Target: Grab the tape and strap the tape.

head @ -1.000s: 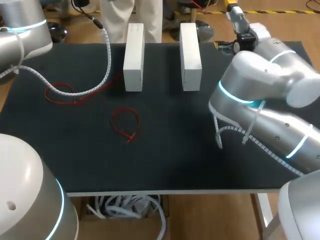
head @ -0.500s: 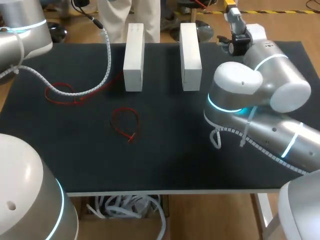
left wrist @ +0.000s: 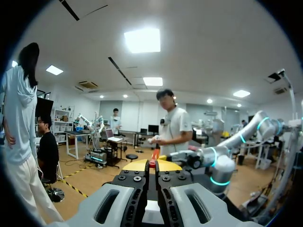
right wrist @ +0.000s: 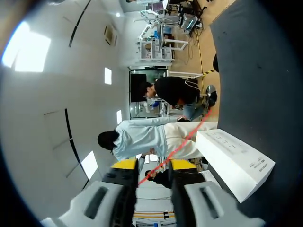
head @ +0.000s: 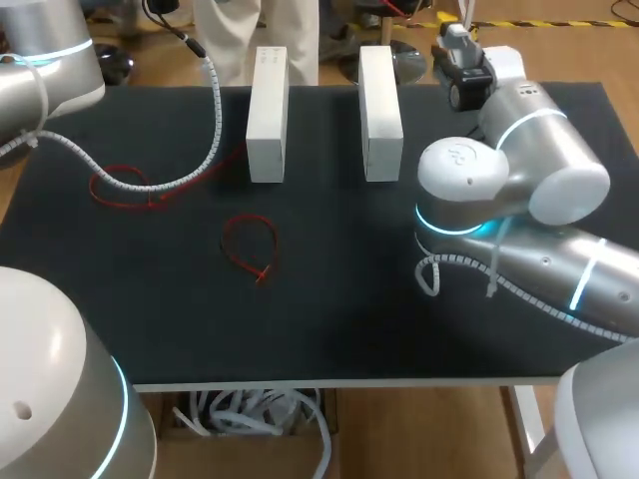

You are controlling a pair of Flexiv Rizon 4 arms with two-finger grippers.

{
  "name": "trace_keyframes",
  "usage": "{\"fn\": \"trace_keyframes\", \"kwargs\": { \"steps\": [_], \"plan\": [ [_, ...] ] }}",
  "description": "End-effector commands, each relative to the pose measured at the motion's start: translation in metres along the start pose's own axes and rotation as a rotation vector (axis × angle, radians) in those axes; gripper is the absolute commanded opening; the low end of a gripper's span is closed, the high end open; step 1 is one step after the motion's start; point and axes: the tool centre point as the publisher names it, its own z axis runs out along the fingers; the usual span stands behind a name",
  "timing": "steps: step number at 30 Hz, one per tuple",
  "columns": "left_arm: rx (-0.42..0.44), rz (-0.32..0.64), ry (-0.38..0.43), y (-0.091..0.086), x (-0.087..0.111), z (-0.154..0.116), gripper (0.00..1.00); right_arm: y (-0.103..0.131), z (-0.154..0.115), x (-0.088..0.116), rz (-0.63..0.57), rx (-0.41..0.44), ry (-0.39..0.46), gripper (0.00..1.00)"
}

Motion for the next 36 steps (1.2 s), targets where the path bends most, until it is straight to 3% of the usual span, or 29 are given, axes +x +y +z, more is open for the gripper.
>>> {"fn": "trace_keyframes", "kwargs": {
  "steps": [1, 2, 3, 4, 5, 7, 11, 15, 18, 28, 31, 33, 36],
  "plan": [
    [-0.002, 0.000, -0.001, 0.000, 0.000, 0.000, 0.00, 0.001, 0.000, 0.002, -0.007, 0.001, -0.003, 0.05],
    [-0.002, 0.000, -0.001, 0.000, 0.000, 0.000, 0.00, 0.001, 0.000, 0.002, -0.010, 0.001, -0.004, 0.12],
    [-0.002, 0.000, -0.001, 0.000, 0.000, 0.000, 0.00, 0.002, 0.000, 0.002, -0.010, 0.001, -0.002, 0.12],
    [-0.002, 0.000, -0.001, 0.000, 0.000, 0.000, 0.00, 0.002, 0.000, 0.002, -0.010, 0.001, 0.000, 0.02],
    [-0.002, 0.000, -0.001, 0.000, 0.000, 0.000, 0.00, 0.002, 0.000, 0.002, -0.010, 0.001, 0.001, 0.00],
    [-0.002, 0.000, -0.001, 0.000, 0.000, 0.000, 0.00, 0.002, -0.001, 0.002, -0.014, 0.002, 0.000, 0.05],
    [-0.002, 0.000, -0.001, 0.000, 0.000, 0.000, 0.00, 0.003, -0.002, 0.001, -0.019, 0.000, -0.001, 0.00],
    [-0.002, 0.000, -0.001, 0.000, 0.000, 0.000, 0.00, 0.004, -0.004, 0.001, -0.026, -0.002, -0.002, 0.16],
    [-0.002, 0.000, -0.001, 0.000, 0.000, 0.000, 0.00, 0.005, -0.005, 0.000, -0.032, -0.004, 0.001, 0.09],
    [-0.002, 0.000, -0.001, 0.000, 0.000, 0.000, 0.00, 0.011, -0.005, 0.001, -0.046, -0.012, 0.004, 0.18],
    [-0.002, 0.000, -0.001, 0.000, 0.000, 0.000, 0.00, 0.013, -0.006, 0.001, -0.048, -0.015, 0.006, 0.13],
    [-0.002, 0.000, -0.001, 0.000, 0.000, 0.000, 0.00, 0.013, -0.006, 0.001, -0.050, -0.016, 0.008, 0.18],
    [-0.002, 0.000, -0.001, 0.000, 0.000, 0.000, 0.00, 0.015, -0.006, 0.001, -0.052, -0.017, 0.009, 0.17]
  ]
}}
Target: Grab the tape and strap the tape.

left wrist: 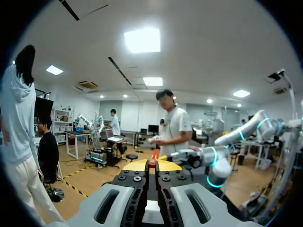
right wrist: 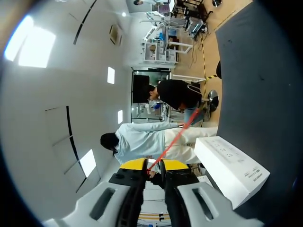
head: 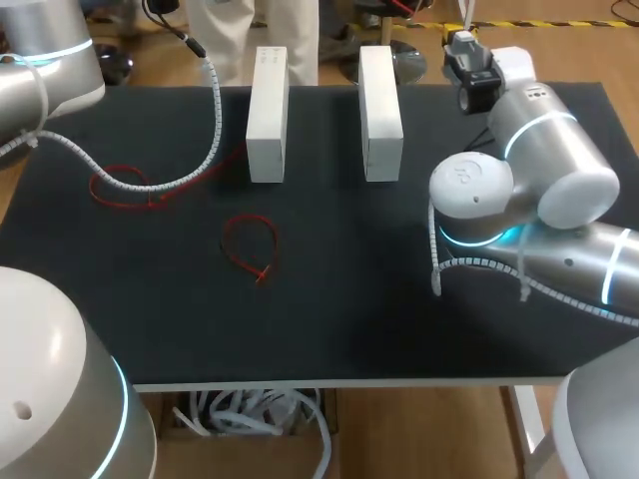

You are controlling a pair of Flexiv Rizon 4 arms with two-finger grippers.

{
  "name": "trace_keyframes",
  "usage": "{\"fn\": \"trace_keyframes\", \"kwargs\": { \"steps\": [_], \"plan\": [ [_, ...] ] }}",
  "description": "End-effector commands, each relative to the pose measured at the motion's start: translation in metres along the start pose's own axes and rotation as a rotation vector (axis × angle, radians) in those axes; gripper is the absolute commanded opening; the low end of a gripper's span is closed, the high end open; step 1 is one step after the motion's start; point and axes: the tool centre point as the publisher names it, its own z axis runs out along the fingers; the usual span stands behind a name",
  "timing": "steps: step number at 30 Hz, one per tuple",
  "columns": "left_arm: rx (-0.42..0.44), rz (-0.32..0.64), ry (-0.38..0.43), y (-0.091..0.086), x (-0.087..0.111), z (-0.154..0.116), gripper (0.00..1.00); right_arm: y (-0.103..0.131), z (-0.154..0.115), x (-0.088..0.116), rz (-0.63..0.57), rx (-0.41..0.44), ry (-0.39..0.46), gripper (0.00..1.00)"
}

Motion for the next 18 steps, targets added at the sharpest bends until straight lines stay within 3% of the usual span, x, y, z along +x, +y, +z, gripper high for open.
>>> {"fn": "trace_keyframes", "kwargs": {
  "steps": [1, 2, 18],
  "plan": [
    [-0.002, 0.000, -0.001, -0.0004, 0.0004, 0.0002, 0.00, 0.0010, 0.0005, -0.0001, -0.002, -0.004, 0.002, 0.17],
    [-0.002, 0.000, -0.001, -0.0004, 0.0004, 0.0002, 0.00, 0.0015, 0.0007, 0.0002, -0.003, -0.005, 0.003, 0.00],
    [-0.002, 0.000, -0.001, -0.0004, 0.0004, 0.0002, 0.00, -0.0008, 0.0030, 0.0061, -0.018, 0.005, 0.030, 0.00]
  ]
}}
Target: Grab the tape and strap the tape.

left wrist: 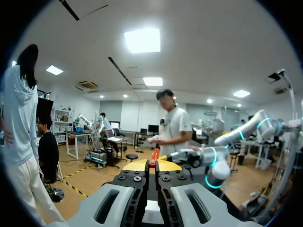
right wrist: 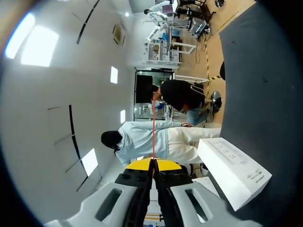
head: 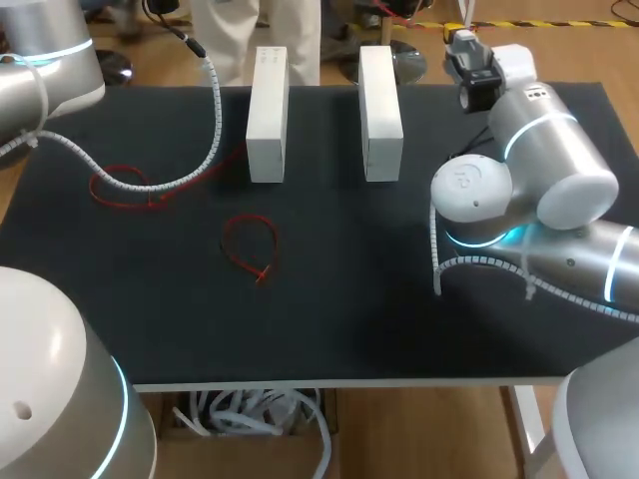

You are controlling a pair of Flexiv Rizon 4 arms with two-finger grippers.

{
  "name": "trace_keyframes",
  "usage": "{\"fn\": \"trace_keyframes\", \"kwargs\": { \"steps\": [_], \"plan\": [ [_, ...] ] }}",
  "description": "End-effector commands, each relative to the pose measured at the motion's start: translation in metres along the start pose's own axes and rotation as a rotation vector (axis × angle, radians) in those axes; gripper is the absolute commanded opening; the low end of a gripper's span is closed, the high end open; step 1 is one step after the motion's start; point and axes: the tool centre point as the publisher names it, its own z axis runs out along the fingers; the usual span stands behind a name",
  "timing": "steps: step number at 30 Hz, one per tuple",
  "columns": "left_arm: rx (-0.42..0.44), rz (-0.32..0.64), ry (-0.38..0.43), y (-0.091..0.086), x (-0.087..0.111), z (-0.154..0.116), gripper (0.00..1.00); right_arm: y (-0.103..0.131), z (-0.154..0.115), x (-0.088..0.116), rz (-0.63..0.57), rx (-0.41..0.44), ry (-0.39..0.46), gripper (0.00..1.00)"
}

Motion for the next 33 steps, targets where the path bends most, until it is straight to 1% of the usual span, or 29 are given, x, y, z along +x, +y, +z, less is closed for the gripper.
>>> {"fn": "trace_keyframes", "kwargs": {
  "steps": [1, 2, 3, 4, 6, 7, 9, 10, 11, 13, 14, 16, 18, 20, 21, 29, 33],
  "plan": [
    [-0.002, 0.000, -0.001, -0.0004, 0.0004, 0.0002, 0.00, -0.0011, 0.0015, -0.0010, -0.003, 0.006, 0.001, 0.00],
    [-0.002, 0.000, -0.001, -0.0004, 0.0004, 0.0002, 0.00, -0.0016, 0.0012, -0.0010, -0.003, 0.008, 0.001, 0.00],
    [-0.033, 0.035, 0.004, -0.0016, 0.0015, 0.0006, 0.00, -0.0021, 0.0008, -0.0011, -0.005, 0.012, -0.001, 0.00],
    [-0.116, 0.096, -0.005, -0.0028, 0.0020, 0.0017, 0.00, -0.0026, 0.0003, -0.0015, -0.009, 0.016, -0.005, 0.00],
    [-0.240, 0.190, -0.008, -0.0045, 0.0026, 0.0025, 0.00, -0.0034, -0.0006, -0.0022, -0.012, 0.019, -0.009, 0.00],
    [-0.328, 0.257, -0.014, -0.0042, 0.0022, 0.0028, 0.00, -0.0037, -0.0011, -0.0026, -0.014, 0.022, -0.014, 0.00],
    [-0.447, 0.323, -0.029, -0.0027, 0.0015, 0.0020, 0.00, -0.0042, -0.0019, -0.0035, -0.019, 0.028, -0.022, 0.00],
    [-0.530, 0.372, -0.039, -0.0012, 0.0002, 0.0011, 0.00, -0.0045, -0.0024, -0.0039, -0.021, 0.029, -0.027, 0.00],
    [-0.633, 0.449, -0.043, 0.0004, 0.0001, 0.0012, 0.00, -0.0047, -0.0027, -0.0041, -0.022, 0.030, -0.029, 0.00],
    [-0.794, 0.584, -0.015, 0.0015, 0.0026, 0.0028, 0.00, -0.0053, -0.0032, -0.0040, -0.027, 0.033, -0.031, 0.00],
    [-0.875, 0.628, -0.013, 0.0020, 0.0034, 0.0036, 0.00, -0.0054, -0.0034, -0.0039, -0.028, 0.034, -0.033, 0.00],
    [-0.967, 0.676, 0.011, 0.0023, 0.0052, 0.0051, 0.00, -0.0057, -0.0037, -0.0036, -0.040, 0.038, -0.036, 0.00],
    [-1.048, 0.705, 0.004, 0.0041, 0.0058, 0.0059, 0.00, -0.0063, -0.0036, -0.0036, -0.042, 0.040, -0.038, 0.00],
    [-1.088, 0.723, -0.013, 0.0046, 0.0051, 0.0065, 0.00, -0.0066, -0.0034, -0.0038, -0.047, 0.042, -0.042, 0.00],
    [-1.095, 0.728, -0.034, 0.0044, 0.0035, 0.0064, 0.00, -0.0069, -0.0031, -0.0038, -0.048, 0.044, -0.042, 0.00],
    [-1.095, 0.728, -0.034, 0.0044, 0.0035, 0.0064, 0.00, -0.0084, -0.0019, -0.0028, -0.070, 0.063, -0.045, 0.00],
    [-1.095, 0.728, -0.034, 0.0044, 0.0035, 0.0064, 0.00, -0.0083, -0.0025, -0.0026, -0.082, 0.068, -0.062, 0.00]
  ]
}}
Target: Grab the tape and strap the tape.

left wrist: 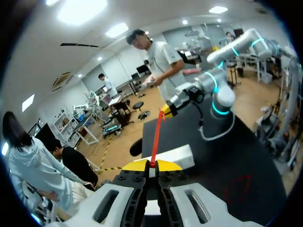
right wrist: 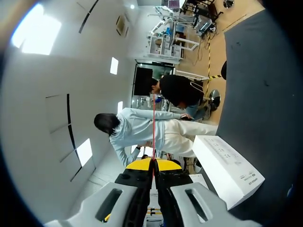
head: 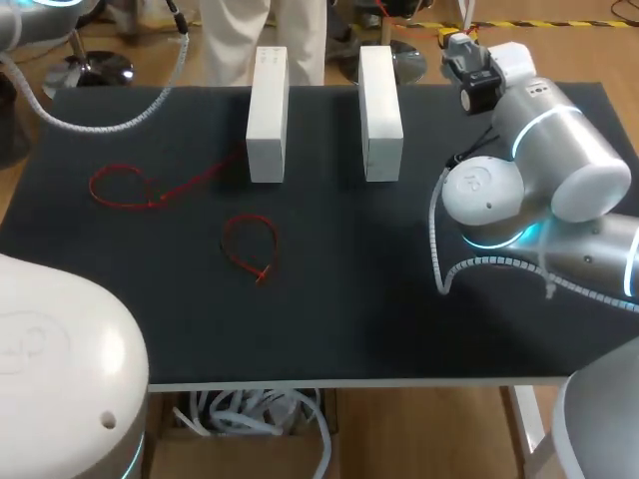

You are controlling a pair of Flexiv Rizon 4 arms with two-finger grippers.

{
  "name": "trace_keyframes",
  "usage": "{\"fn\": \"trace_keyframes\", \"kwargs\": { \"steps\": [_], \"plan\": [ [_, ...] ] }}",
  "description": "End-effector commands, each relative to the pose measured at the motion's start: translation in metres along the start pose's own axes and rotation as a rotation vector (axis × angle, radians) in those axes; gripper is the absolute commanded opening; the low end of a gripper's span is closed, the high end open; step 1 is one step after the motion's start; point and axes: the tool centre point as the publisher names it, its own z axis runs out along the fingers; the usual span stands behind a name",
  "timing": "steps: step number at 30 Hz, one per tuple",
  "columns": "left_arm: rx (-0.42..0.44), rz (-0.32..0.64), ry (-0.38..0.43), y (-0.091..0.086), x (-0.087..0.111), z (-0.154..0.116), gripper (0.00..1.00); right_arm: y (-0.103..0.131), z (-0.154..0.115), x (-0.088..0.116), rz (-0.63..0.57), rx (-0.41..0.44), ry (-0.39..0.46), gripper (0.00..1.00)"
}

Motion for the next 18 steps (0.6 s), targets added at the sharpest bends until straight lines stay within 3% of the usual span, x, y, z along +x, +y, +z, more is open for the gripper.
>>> {"fn": "trace_keyframes", "kwargs": {
  "steps": [1, 7, 11, 18],
  "plan": [
    [-0.432, 0.179, 0.012, -0.007, 0.000, -0.002, 0.00, 0.001, -0.001, 0.004, -0.012, 0.005, -0.031, 0.00],
    [-0.510, 0.113, 0.051, -0.001, -0.001, 0.003, 0.00, 0.002, -0.003, 0.005, -0.029, 0.008, -0.038, 0.00],
    [-0.505, 0.057, 0.085, 0.004, -0.002, 0.006, 0.00, 0.003, -0.005, 0.005, -0.031, 0.004, -0.041, 0.00],
    [-0.544, 0.065, 0.149, 0.004, -0.005, 0.010, 0.00, 0.003, -0.006, 0.005, -0.032, 0.003, -0.038, 0.00]
  ]
}}
